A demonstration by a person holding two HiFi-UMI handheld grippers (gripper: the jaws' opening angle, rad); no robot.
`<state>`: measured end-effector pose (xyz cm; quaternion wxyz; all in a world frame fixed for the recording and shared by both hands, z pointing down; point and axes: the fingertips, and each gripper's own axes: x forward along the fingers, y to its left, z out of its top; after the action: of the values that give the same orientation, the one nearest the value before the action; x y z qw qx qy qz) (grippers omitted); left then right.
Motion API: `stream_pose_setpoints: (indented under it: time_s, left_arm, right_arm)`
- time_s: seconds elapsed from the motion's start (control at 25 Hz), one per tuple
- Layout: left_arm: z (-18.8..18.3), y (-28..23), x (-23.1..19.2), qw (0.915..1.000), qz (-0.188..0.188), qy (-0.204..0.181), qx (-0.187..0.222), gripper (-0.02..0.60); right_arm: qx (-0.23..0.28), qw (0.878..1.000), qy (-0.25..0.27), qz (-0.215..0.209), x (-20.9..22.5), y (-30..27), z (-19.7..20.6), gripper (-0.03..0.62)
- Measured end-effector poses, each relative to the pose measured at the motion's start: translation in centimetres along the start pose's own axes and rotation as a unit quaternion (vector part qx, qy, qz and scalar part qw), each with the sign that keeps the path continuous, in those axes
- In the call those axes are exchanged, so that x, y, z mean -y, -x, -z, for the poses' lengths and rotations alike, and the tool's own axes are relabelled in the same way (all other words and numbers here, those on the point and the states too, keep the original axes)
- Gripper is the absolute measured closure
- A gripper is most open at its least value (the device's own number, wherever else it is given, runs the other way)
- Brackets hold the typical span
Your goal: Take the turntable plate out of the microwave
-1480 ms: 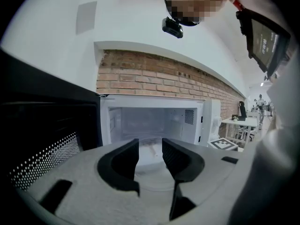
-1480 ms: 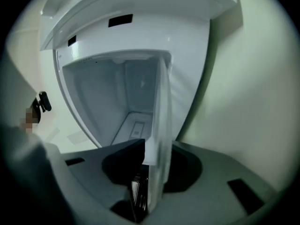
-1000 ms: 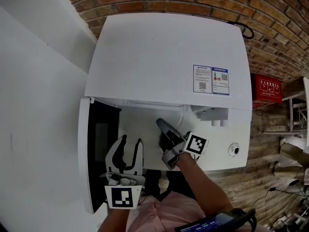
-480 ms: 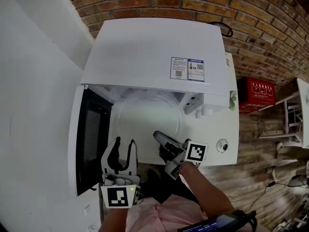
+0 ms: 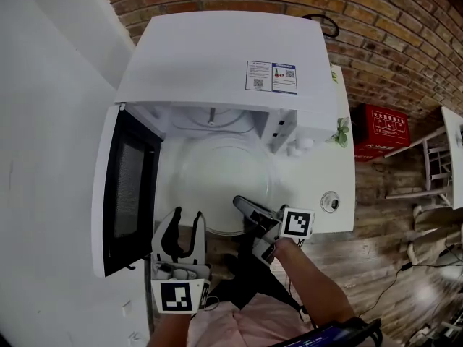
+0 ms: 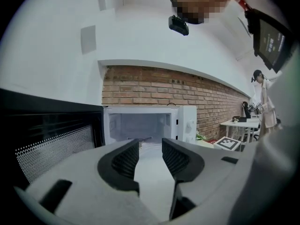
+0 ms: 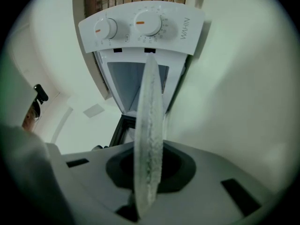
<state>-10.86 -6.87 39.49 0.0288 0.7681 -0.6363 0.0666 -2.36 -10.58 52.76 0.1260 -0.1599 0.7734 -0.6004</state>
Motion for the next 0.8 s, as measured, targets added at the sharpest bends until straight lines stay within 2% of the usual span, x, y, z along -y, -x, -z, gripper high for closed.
stream_pose_setpoints:
  time_s: [0.44,0.8]
  left_arm:
    - [0.51,-0.16,-0.16,1.0000,0.000,-0.004,-0.006,0.420]
    - [0.77,-0.17,-0.08,0.9999,0.002,-0.005,-0.011,0.422]
  right_arm:
    - [-0.008,1.000,-0.018,0.000,0.92,0.54,0.47,0.563]
    - [-0.020,1.000,-0.011,-0.005,0.76,0.35,0.56,0.565]
